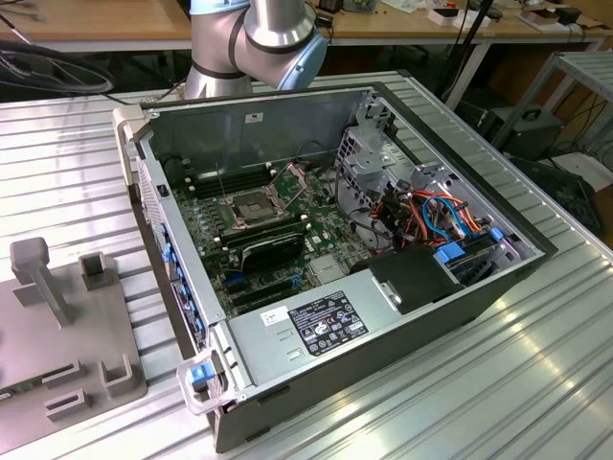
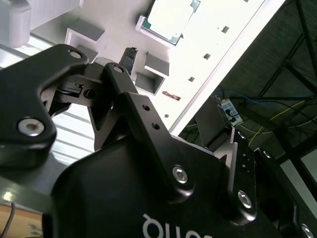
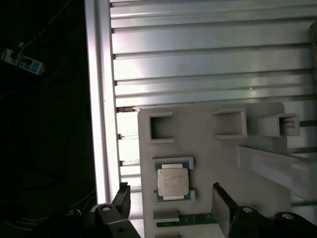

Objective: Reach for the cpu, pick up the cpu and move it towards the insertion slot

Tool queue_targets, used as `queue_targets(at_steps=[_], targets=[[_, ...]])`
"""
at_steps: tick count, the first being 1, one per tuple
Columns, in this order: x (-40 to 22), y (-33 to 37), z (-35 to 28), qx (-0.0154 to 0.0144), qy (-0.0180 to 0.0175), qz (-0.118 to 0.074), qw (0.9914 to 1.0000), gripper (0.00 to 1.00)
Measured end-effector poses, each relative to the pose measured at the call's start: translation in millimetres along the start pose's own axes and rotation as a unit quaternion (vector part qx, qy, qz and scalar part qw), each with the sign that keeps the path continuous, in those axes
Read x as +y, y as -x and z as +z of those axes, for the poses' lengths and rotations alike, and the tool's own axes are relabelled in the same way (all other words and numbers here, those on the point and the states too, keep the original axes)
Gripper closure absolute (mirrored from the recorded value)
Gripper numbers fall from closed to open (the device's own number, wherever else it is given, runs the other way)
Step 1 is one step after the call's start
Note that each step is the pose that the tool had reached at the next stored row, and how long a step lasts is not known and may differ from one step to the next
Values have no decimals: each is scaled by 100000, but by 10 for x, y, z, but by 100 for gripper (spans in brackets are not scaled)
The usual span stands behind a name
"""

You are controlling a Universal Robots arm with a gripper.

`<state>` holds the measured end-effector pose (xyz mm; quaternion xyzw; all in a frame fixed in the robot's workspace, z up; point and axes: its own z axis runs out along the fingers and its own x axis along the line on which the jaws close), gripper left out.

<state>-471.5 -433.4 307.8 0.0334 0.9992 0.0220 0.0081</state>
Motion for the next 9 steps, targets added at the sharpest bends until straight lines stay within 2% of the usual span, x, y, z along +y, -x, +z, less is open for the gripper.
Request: queue_targets(at_steps=[9], targets=[[-14, -2, 164, 4, -4, -1, 100000, 24]])
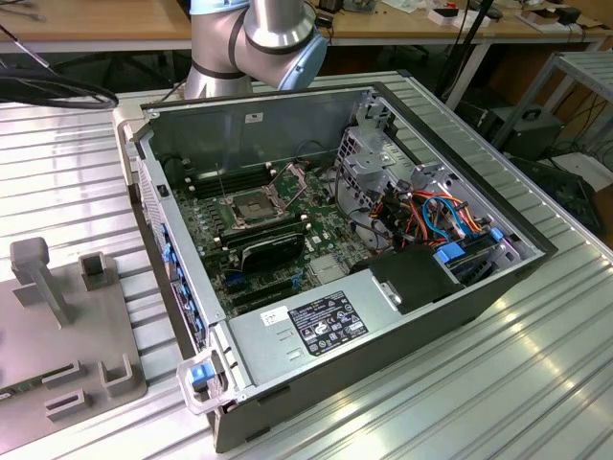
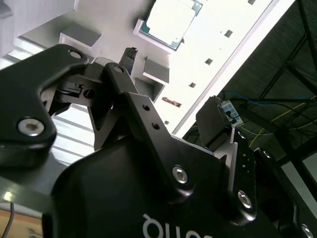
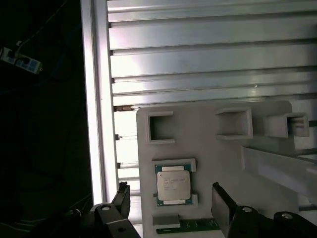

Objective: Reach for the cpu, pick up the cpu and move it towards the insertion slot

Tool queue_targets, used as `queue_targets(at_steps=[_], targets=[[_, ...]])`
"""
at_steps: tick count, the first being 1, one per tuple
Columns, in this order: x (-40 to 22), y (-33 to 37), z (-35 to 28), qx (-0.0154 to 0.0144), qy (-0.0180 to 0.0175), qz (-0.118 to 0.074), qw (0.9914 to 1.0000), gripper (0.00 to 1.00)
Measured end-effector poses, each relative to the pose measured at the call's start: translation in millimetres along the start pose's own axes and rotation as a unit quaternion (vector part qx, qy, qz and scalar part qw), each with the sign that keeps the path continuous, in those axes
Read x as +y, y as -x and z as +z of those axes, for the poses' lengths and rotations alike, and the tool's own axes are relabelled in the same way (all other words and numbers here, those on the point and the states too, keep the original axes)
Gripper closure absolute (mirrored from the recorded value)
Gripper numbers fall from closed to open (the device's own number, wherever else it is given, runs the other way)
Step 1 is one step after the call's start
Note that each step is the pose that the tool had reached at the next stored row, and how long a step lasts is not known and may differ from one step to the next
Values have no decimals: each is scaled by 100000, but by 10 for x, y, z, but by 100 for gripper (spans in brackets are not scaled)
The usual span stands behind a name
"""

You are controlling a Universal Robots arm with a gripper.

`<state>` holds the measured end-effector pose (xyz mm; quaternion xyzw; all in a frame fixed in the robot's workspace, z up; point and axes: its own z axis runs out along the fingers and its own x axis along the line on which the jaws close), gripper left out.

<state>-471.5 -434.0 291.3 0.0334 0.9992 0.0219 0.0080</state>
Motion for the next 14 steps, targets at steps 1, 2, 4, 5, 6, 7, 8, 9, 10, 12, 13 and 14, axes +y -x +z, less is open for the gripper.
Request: queue_targets(at_steps=[1, 2, 4, 5, 6, 7, 8, 9, 10, 12, 13, 14], targets=[[-23, 1, 20, 19, -10, 0, 100000, 24], [-49, 2, 42, 20, 1, -24, 100000, 24], [-84, 5, 86, 129, -1, -440, 99999, 24], [-104, 7, 104, 157, -7, -548, 99998, 24], [-124, 10, 122, 156, 1, -604, 99998, 24], [-141, 12, 140, 161, 2, -642, 99998, 24], [-153, 15, 157, 166, 4, -705, 99997, 24], [-169, 20, 184, 176, 2, -829, 99996, 24], [-183, 24, 221, 191, -9, -978, 99995, 24], [-199, 29, 288, 267, -13, -1141, 99993, 24], [-202, 28, 308, 285, -12, -1164, 99993, 24], [-205, 28, 326, 299, -14, -1186, 99993, 24]])
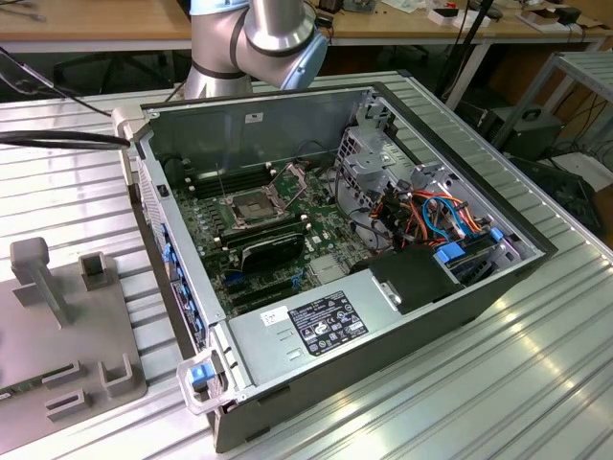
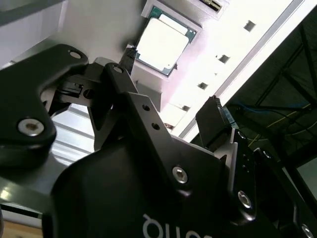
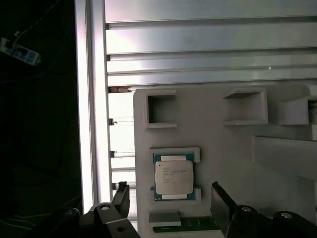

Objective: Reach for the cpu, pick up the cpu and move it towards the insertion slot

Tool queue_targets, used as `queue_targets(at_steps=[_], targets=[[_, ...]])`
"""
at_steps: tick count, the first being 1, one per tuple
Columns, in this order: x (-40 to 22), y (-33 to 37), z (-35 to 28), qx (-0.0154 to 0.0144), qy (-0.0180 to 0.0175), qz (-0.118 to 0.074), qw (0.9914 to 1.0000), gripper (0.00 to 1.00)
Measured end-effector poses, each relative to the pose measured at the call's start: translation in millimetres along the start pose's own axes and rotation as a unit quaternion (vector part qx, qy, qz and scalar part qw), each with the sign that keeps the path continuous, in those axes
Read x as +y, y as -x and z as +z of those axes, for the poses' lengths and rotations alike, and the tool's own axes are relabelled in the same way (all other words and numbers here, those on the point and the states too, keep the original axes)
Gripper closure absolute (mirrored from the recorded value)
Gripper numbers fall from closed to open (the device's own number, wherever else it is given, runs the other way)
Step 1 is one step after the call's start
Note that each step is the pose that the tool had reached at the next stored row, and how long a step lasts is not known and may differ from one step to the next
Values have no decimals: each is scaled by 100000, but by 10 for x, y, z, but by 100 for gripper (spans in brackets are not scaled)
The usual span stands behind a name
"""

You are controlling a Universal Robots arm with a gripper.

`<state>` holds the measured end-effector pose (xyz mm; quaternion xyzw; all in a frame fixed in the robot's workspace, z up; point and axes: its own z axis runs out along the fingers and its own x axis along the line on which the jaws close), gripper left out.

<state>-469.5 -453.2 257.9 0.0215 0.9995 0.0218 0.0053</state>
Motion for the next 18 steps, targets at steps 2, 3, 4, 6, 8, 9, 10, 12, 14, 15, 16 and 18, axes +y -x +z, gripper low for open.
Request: queue_targets(at_steps=[2, 3, 4, 6, 8, 9, 10, 12, 14, 15, 16, 18], targets=[[-5, 0, 41, 35, -1, -49, 100000, 24], [-11, 1, 68, 54, -2, -63, 100000, 24], [-17, 1, 85, 68, 0, -66, 100000, 24], [-30, 1, 125, 93, -2, -57, 100000, 24], [-42, 1, 164, 90, 1, -55, 100000, 24], [-50, 4, 193, 91, -1, -57, 100000, 24], [-51, 12, 212, 102, -3, -56, 100000, 24], [-53, 33, 252, 119, -1, -52, 100000, 24], [-53, 47, 287, 122, -4, -41, 100000, 24], [-54, 50, 304, 121, -3, -8, 100000, 24], [-55, 55, 325, 120, -6, 48, 100000, 24], [-56, 64, 362, 109, -3, 149, 100000, 24]])
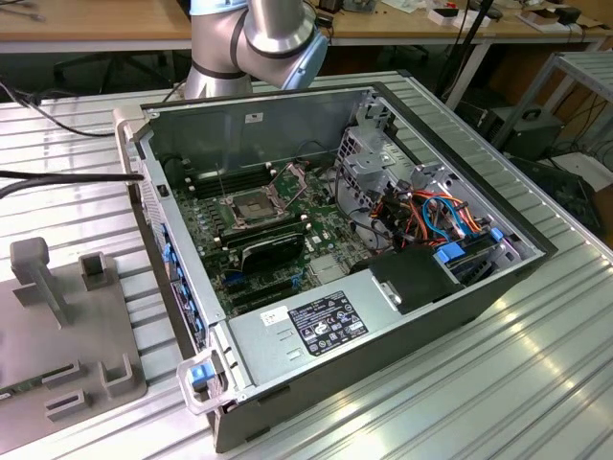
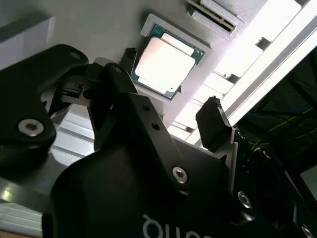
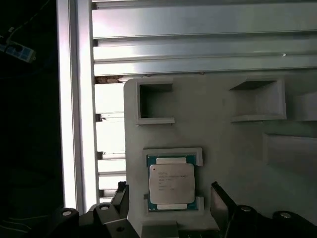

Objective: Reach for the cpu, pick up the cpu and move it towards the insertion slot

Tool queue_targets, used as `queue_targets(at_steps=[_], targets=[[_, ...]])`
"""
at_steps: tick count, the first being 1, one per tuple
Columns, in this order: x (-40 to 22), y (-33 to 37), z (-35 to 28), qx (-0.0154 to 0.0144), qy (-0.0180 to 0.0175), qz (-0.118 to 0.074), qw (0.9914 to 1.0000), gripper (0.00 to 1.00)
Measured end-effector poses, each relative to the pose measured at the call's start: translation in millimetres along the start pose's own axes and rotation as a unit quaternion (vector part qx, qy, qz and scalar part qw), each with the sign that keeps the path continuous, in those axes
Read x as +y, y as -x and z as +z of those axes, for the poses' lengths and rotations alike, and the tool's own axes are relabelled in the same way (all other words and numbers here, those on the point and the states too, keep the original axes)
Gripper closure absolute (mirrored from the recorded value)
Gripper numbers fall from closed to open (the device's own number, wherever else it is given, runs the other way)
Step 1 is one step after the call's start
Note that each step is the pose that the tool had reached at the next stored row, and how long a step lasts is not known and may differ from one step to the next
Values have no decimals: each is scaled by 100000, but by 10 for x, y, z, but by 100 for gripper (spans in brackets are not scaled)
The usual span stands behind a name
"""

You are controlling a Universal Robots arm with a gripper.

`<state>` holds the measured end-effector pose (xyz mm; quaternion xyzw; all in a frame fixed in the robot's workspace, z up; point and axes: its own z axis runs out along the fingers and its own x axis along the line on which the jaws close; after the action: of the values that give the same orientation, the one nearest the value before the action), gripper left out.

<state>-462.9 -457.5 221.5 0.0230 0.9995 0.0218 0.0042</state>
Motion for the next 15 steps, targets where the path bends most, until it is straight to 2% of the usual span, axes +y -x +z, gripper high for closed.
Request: queue_targets(at_steps=[7, 9, 15], targets=[[-5, 16, 142, -8, -5, 320, 99999, 24], [-8, 18, 206, -14, -3, 400, 99999, 24], [13, 30, 310, 26, -12, 1032, 99995, 24]])
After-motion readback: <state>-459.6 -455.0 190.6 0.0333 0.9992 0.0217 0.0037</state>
